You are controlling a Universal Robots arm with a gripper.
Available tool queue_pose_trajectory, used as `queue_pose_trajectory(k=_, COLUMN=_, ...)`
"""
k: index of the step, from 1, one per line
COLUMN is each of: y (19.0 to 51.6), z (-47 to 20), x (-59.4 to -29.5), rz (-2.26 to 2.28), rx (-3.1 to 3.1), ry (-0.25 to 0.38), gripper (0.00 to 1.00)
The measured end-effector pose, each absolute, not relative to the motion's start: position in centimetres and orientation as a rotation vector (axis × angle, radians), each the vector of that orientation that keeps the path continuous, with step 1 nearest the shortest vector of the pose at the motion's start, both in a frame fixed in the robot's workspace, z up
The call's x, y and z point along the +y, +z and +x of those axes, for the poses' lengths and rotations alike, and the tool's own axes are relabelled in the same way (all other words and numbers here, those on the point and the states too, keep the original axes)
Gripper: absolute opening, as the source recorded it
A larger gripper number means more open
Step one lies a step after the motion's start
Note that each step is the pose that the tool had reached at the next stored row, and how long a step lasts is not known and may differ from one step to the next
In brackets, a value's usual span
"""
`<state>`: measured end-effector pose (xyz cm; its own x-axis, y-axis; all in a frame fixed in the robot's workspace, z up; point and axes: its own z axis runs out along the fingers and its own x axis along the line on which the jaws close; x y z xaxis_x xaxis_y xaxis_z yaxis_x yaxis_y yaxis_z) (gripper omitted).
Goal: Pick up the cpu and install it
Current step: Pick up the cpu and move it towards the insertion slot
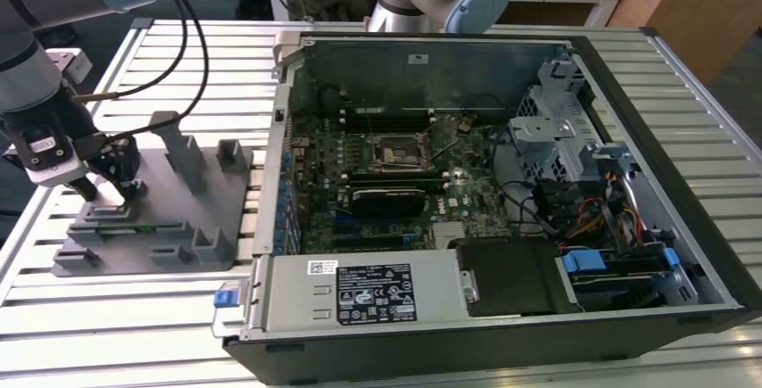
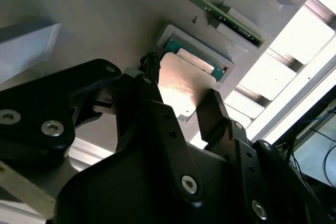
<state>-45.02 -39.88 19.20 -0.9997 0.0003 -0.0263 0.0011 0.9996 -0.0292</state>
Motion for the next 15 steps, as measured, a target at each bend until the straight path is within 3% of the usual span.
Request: queue_pose_trajectory(k=15, y=19.56, z=-45.03, x=-39.88, rz=0.001, rx=3.115, ry=-0.045, gripper=0.53)
